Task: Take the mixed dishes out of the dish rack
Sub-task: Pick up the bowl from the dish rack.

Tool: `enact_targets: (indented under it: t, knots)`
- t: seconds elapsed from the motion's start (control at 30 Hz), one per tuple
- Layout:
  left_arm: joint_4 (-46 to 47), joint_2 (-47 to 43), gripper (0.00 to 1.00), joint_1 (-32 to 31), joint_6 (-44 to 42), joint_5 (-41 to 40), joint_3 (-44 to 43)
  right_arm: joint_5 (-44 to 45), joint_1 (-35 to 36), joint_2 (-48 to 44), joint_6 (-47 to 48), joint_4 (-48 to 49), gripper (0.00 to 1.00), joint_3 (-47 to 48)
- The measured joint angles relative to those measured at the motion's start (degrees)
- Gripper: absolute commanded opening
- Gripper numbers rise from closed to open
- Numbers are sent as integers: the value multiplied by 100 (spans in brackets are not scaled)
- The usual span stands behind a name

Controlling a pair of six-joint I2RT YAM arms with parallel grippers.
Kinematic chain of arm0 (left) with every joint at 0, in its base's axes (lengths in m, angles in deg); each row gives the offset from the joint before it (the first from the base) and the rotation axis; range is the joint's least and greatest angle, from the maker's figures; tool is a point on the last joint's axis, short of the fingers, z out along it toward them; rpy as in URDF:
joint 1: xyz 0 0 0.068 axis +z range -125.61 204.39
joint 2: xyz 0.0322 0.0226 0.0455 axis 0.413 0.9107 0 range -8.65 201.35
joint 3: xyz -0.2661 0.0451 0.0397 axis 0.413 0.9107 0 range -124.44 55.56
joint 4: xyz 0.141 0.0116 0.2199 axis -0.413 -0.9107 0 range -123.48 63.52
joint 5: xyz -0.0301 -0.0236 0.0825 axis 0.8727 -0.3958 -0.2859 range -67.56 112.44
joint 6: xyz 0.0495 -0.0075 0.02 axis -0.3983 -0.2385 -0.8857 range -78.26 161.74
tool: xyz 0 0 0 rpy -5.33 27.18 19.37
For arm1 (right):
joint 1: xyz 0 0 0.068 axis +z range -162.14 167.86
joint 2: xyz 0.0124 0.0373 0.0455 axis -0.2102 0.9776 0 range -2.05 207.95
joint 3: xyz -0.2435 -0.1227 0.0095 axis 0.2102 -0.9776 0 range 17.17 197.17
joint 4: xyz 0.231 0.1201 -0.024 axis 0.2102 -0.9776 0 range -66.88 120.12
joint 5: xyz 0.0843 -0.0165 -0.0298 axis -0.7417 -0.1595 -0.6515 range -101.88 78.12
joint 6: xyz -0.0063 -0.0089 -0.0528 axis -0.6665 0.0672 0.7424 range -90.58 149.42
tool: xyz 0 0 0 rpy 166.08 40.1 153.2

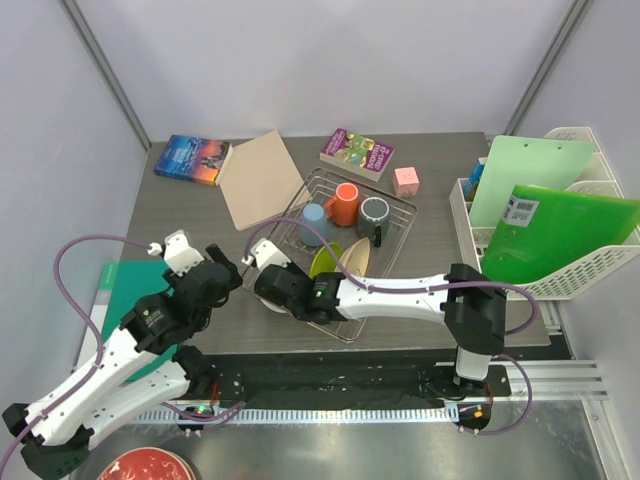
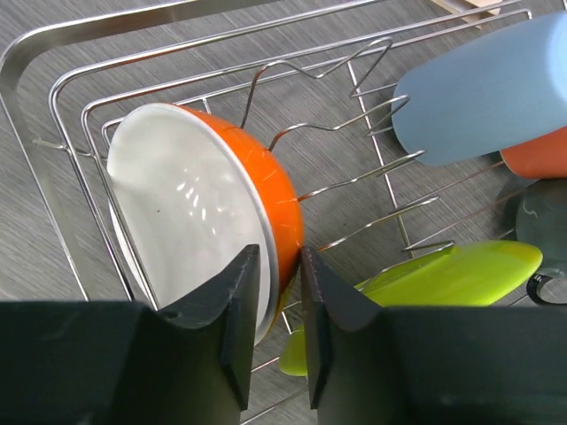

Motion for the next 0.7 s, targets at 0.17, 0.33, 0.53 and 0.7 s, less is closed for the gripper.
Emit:
enact_targets:
  t: [0.17,0.33,0.53,0.7]
  knots:
    - [-7,0,76,0,22,2,66,236,17,50,-4,4,18,22]
    - [-7,0,76,0,98,2,87,415,59,85,-4,35,1,33]
    - [-9,2,76,0,122,4,151,623,127,98,44,50,1,33]
    - [-7,9,76,0,133,11,190,1008,323,103,339,57,1,33]
